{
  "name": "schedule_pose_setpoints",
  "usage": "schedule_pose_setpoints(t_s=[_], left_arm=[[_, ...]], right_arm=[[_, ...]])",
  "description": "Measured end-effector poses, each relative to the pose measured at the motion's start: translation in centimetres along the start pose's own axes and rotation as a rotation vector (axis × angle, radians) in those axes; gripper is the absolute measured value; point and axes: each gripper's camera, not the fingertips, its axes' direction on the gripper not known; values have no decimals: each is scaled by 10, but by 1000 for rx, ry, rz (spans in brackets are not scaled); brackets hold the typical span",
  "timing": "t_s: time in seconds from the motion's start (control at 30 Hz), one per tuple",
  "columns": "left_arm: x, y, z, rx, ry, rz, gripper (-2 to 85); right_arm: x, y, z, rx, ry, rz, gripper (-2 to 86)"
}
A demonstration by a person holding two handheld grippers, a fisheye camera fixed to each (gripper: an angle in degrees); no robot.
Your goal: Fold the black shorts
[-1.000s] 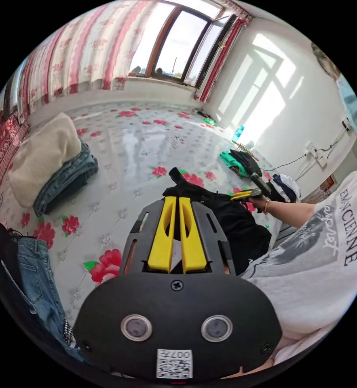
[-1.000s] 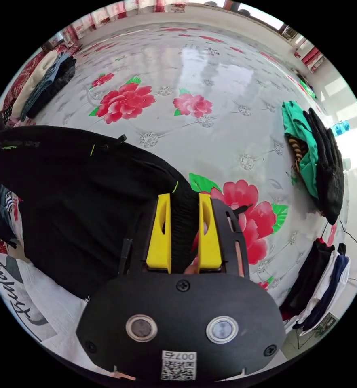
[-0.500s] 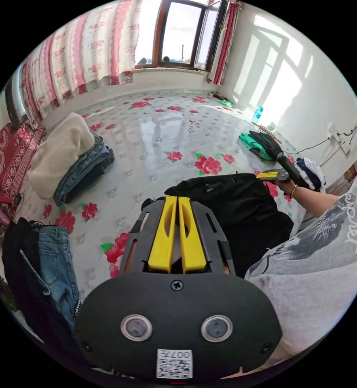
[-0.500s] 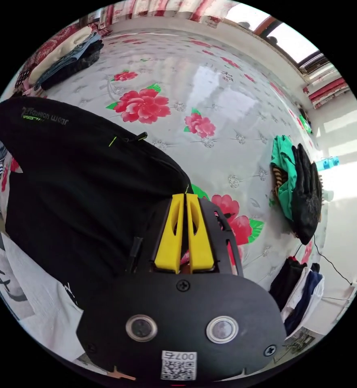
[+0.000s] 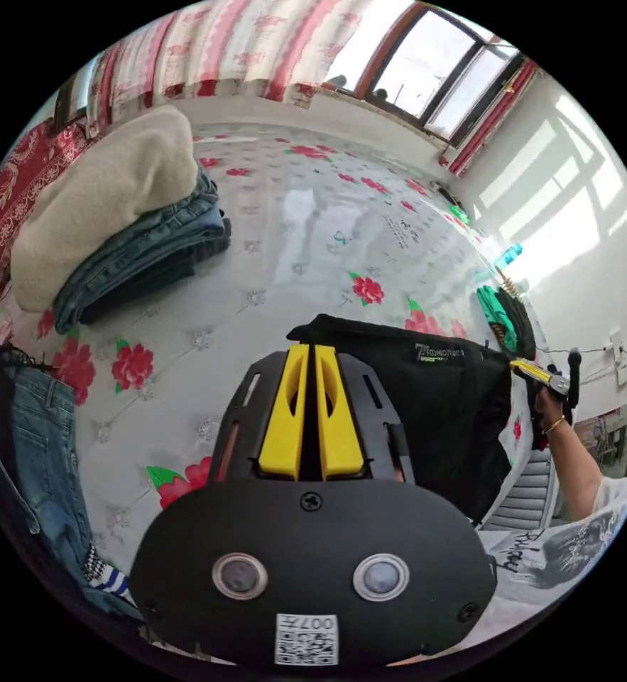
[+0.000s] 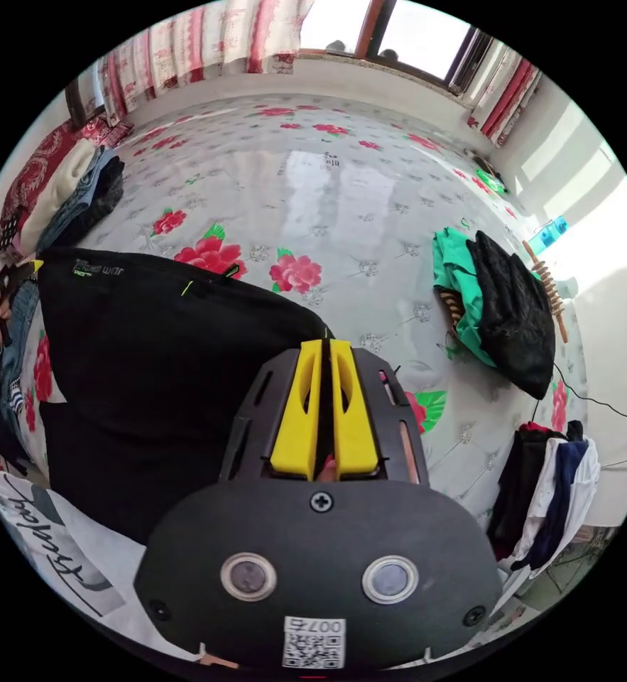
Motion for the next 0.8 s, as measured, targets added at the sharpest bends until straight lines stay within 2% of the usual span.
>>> schedule_pose_setpoints(t_s=[0.03,0.1,0.23,0.4,0.53,0.7,0.8], left_arm=[[-7,-7,12,-35,-33,-56,26],[-18,-3,10,-26,-19,-93,38],[-41,56,-16,-8,-99,-79,30],[-58,160,-23,-178,-166,-76,27],[-49,233,-32,-230,-96,-96,27],[-36,252,-23,-276,-6,-69,29],[-26,259,6,-408,-95,-19,26]], right_arm=[[3,-5,7,-45,2,20,12],[5,0,-6,-10,10,16,19],[16,54,-37,56,-37,-15,31],[30,137,-22,-113,-189,2,35],[36,187,-16,-197,-226,37,33],[34,196,-5,-231,-241,38,27],[25,193,8,-288,-174,-10,22]])
